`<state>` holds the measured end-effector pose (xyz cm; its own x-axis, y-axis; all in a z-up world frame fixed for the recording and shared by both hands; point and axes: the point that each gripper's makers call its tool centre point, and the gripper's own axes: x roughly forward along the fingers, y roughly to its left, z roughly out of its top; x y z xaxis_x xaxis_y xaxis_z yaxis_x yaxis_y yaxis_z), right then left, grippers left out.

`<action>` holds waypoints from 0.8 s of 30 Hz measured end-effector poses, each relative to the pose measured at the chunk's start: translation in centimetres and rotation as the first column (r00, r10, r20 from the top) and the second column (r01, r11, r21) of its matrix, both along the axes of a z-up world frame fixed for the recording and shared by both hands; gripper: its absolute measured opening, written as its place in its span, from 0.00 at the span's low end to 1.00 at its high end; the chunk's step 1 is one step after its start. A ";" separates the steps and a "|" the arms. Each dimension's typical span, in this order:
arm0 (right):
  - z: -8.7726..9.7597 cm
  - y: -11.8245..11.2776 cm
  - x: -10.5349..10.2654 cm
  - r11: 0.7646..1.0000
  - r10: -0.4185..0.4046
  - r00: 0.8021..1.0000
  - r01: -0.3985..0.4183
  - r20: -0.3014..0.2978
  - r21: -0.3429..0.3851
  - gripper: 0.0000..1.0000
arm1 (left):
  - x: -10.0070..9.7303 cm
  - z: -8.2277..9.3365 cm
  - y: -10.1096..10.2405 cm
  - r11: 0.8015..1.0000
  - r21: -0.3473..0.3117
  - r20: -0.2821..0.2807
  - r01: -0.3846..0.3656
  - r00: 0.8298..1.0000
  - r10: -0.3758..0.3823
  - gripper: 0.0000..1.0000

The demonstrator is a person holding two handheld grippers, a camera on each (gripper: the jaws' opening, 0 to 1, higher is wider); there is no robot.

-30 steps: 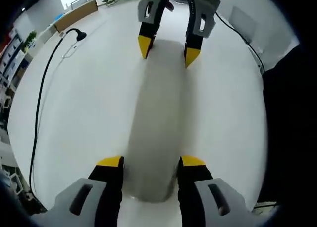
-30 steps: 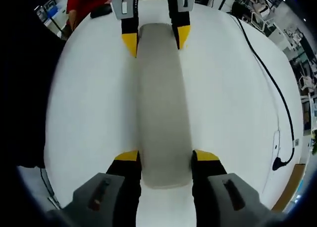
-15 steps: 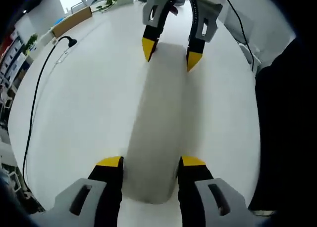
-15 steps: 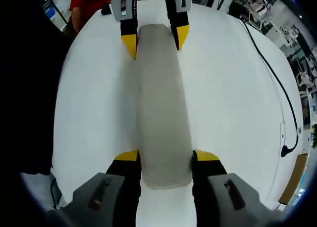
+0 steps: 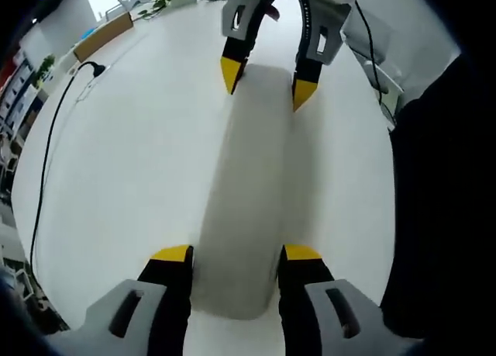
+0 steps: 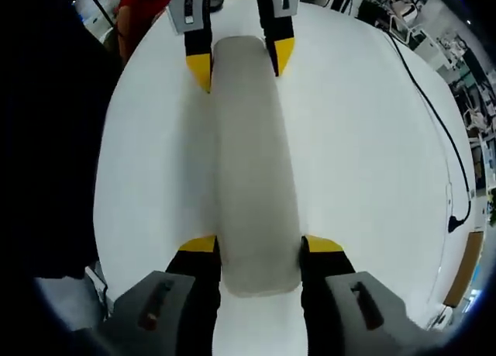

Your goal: Arrange the utensils inside the cutlery case until each visible utensil rests in its matching compartment.

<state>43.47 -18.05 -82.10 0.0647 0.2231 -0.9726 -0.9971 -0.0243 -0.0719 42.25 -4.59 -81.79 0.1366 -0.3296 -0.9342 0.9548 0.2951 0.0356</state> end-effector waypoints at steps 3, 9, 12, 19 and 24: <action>0.0 -0.2 -0.8 1.000 -0.003 1.000 0.003 0.000 0.004 0.39 | -0.8 -0.1 -0.1 1.000 0.002 -0.003 0.002 1.000 -0.002 0.44; 0.0 -0.4 -2.9 1.000 -0.014 1.000 0.014 -0.006 0.003 0.39 | -2.7 -0.1 -0.2 1.000 0.008 -0.009 0.023 1.000 -0.023 0.44; 0.0 -0.5 -3.8 1.000 -0.020 1.000 0.020 -0.010 0.008 0.39 | -3.4 -0.1 -0.3 1.000 0.005 -0.008 0.031 0.999 -0.031 0.44; 0.0 -0.5 -5.1 0.999 -0.038 0.999 0.039 -0.012 0.022 0.39 | -4.6 -0.1 -0.3 0.999 0.006 -0.009 0.046 0.999 -0.046 0.44; -0.1 -0.3 -5.4 0.999 -0.039 0.999 0.039 -0.011 -0.005 0.39 | -5.0 -0.1 -0.2 0.999 -0.001 -0.007 0.050 0.999 -0.050 0.44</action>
